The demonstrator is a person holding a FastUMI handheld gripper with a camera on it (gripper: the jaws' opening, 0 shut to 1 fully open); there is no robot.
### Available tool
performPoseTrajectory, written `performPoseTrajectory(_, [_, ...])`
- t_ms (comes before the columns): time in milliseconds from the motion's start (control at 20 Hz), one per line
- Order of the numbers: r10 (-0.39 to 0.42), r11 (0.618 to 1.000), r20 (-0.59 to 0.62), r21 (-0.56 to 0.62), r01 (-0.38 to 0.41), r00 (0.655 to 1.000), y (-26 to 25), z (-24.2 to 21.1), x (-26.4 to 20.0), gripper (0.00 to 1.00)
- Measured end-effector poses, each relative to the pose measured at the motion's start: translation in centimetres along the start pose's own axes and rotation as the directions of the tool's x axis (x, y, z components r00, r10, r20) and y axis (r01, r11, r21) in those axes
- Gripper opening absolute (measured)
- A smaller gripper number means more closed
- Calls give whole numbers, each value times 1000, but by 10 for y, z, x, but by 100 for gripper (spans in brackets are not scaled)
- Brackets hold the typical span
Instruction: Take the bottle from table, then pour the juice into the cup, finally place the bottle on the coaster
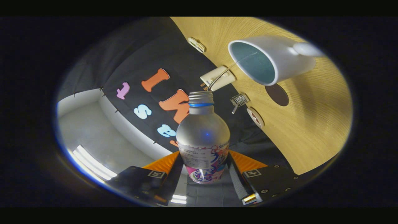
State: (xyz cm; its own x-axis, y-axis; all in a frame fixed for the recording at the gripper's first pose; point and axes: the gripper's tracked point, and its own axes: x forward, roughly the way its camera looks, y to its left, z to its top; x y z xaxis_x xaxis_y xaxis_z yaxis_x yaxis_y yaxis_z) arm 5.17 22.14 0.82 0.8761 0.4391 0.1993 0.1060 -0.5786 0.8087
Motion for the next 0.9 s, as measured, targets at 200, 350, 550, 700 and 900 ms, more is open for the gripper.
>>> performPoseTrajectory(200, [-1,1000,3,5,1,1000,0,1,0,76])
performPoseTrajectory(350, [1,1000,-8,29,-1,1000,0,-3,1,76])
performPoseTrajectory(550, [-12,999,-13,47,13,1000,-6,-5,4,76])
performPoseTrajectory(700, [-19,998,-19,60,20,1000,-7,-7,1,76])
performPoseTrajectory(900, [-22,996,-26,81,24,999,-6,-11,-1,76])
